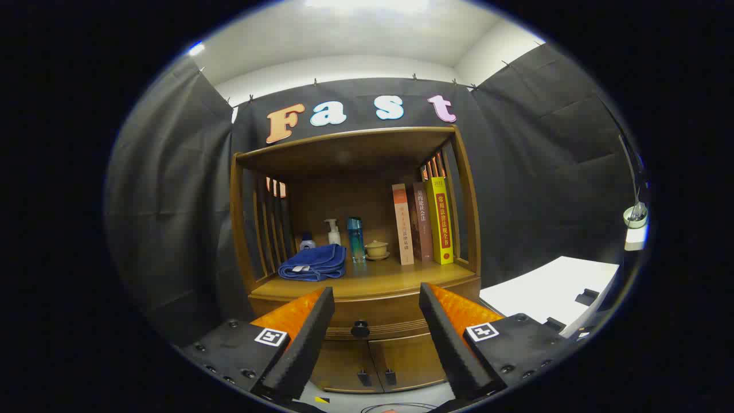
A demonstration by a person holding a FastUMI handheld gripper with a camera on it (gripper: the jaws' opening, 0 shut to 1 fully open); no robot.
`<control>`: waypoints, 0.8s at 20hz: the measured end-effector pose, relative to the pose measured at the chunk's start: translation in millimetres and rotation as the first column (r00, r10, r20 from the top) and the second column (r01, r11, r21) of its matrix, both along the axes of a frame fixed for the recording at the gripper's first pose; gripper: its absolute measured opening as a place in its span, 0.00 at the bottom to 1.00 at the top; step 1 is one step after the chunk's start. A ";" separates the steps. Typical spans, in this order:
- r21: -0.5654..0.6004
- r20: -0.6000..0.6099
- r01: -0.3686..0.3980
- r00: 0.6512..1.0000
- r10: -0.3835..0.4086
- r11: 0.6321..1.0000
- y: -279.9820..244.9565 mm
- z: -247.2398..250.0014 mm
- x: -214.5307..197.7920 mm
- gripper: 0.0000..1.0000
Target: Pull open the drawer, take out the items inside it, and place them on the countertop above the cabinet.
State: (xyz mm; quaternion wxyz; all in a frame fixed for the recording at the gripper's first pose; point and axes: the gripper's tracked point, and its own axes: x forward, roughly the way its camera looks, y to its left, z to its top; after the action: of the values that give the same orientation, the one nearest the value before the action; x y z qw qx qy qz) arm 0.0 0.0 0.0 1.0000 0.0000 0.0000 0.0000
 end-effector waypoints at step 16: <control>-0.008 0.014 0.003 1.000 -0.003 1.000 -9.8 4.5 -1.2 0.97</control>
State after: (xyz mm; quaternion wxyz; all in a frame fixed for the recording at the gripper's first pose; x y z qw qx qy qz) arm -1.2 -9.8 4.5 1.0000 -0.0041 -0.0068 -0.0015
